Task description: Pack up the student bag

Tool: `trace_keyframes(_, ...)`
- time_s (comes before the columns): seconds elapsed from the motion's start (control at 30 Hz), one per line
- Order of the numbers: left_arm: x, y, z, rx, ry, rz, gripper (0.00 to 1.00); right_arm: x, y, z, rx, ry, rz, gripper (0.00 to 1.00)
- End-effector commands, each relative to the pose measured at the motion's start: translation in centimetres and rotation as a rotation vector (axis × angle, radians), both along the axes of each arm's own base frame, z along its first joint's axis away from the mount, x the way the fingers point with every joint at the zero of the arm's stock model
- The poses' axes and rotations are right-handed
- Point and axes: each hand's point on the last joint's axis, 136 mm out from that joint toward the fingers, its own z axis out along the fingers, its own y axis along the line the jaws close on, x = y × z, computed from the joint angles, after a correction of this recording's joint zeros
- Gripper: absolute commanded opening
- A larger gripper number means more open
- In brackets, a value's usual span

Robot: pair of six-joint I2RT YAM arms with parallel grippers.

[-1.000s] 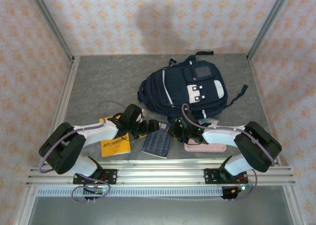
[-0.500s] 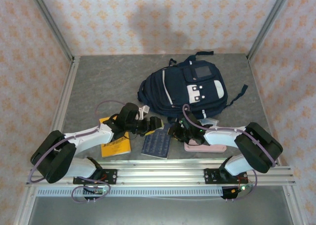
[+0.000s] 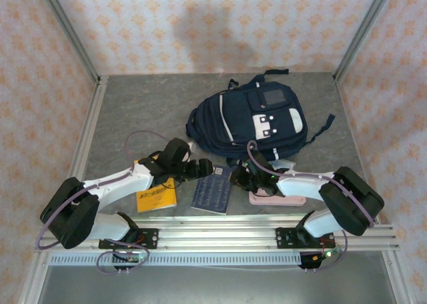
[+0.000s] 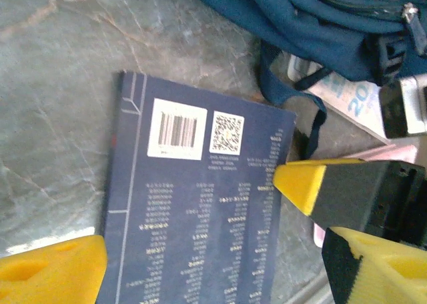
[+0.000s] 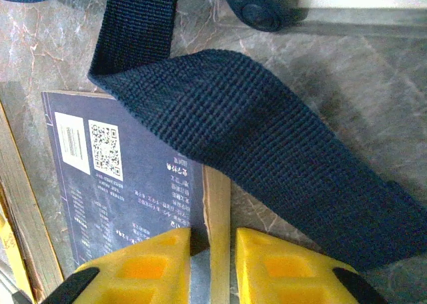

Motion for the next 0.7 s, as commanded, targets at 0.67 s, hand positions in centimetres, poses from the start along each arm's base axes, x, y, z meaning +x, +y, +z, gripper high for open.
trace_keyframes(0.67,-2.3,-6.3,-2.3,-0.158,0.112,-0.202,0.8,-0.2,-0.1,-2.6,-0.06,0.05,-0.006,0.21)
